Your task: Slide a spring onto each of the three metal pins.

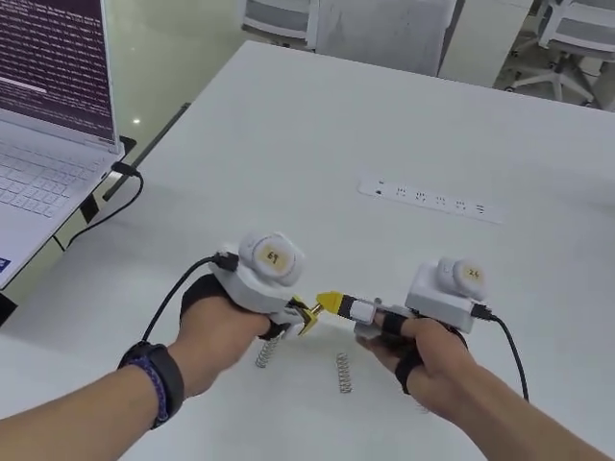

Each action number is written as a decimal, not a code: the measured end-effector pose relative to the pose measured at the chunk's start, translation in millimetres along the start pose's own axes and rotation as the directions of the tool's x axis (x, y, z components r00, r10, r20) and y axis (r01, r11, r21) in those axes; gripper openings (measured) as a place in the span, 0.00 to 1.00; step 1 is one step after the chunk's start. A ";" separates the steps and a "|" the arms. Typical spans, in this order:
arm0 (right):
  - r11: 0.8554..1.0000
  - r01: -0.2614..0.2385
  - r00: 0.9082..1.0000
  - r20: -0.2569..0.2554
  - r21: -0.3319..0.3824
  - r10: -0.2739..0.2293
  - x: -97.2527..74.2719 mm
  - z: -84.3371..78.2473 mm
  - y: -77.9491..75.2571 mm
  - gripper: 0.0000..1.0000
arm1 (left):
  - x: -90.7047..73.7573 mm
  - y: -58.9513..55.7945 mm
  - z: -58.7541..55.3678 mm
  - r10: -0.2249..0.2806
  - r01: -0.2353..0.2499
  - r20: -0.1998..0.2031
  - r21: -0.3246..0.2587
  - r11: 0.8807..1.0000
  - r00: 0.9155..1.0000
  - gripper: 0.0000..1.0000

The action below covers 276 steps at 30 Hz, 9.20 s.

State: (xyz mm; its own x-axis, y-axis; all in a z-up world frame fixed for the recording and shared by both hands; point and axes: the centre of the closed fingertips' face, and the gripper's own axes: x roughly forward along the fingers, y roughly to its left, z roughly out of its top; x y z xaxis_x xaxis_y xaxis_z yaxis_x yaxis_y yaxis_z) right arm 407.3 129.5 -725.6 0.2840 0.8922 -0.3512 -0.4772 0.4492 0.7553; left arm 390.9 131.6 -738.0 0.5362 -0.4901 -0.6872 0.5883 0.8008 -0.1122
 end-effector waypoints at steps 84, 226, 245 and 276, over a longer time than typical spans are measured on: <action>0.822 0.119 0.951 -0.175 -0.556 -0.255 53.3 0.3 -26.1 0.07 | 59.7 49.0 -12.9 0.066 -0.068 0.062 0.027 0.997 0.996 0.00; 0.805 0.302 0.939 0.011 -0.510 -0.345 -152.1 -21.0 -43.8 0.41 | -41.1 44.3 -38.4 0.121 -0.119 0.065 -0.039 0.992 0.990 0.32; 0.819 0.338 0.927 0.013 -0.464 -0.375 -189.5 -42.2 -55.0 0.50 | -80.6 34.4 -46.5 0.121 -0.115 0.104 -0.061 0.991 0.987 0.43; 0.810 0.321 0.931 0.007 -0.490 -0.365 -213.8 -59.0 -37.0 0.60 | -140.7 19.0 -45.0 0.167 -0.155 0.176 -0.081 0.985 0.970 0.59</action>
State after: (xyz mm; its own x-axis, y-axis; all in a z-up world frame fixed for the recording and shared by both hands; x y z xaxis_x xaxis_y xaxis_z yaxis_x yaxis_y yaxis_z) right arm 315.2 -75.1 -711.1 0.4443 0.6664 -0.5988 -0.7032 0.6735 0.2278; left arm 299.4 231.3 -675.7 0.7250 -0.4024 -0.5590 0.4472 0.8923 -0.0623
